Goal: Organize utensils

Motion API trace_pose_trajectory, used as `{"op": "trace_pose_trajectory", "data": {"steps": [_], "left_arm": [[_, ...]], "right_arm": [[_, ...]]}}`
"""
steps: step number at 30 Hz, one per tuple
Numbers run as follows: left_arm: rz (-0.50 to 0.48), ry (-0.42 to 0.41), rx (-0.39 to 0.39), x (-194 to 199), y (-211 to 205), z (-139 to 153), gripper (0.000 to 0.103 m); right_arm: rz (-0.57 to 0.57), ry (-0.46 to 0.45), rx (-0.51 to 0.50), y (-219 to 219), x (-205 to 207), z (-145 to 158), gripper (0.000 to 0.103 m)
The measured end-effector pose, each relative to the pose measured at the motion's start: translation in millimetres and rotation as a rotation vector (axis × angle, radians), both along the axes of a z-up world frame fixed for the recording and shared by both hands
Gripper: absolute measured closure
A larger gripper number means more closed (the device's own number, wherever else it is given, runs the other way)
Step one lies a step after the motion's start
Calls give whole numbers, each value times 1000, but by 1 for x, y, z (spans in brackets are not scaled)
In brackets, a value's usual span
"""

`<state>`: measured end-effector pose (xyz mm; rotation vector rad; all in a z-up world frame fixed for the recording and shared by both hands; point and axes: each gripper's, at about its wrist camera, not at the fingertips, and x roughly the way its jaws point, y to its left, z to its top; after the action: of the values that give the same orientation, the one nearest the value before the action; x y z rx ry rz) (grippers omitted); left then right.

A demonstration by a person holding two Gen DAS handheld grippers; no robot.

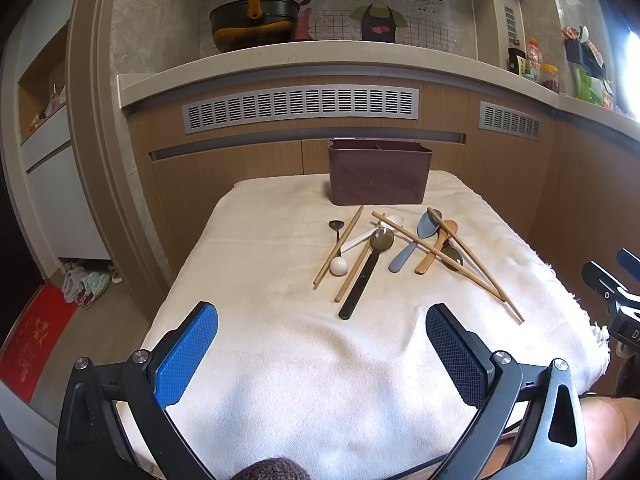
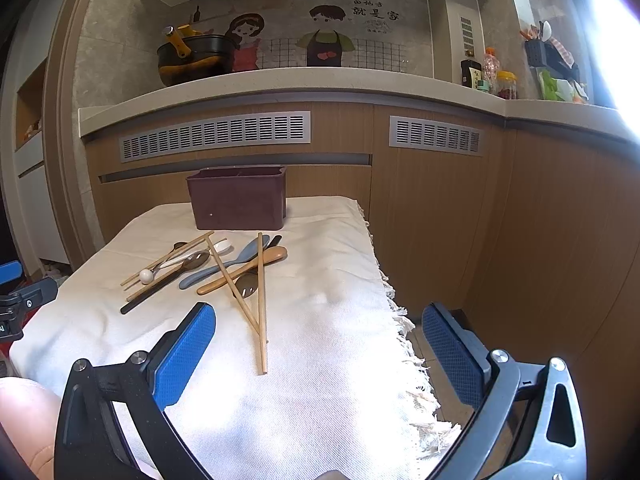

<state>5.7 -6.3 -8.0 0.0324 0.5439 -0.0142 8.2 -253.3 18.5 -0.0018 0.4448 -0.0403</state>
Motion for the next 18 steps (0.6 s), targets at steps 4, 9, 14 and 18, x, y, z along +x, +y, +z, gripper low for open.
{"op": "trace_pose_trajectory", "data": {"steps": [4,9,14,18], "left_arm": [[0,6,2,0,0,-2,0],[0,7,3,1,-1,-2,0],[0,7,3,1,0,-2,0],[3,9,5,1,0,-2,0]], "right_arm": [[0,1,4,0,-1,0,0],[2,1,2,0,0,0,0],[-1,0,2,1,0,0,0],[1,0,2,1,-1,0,0]]}}
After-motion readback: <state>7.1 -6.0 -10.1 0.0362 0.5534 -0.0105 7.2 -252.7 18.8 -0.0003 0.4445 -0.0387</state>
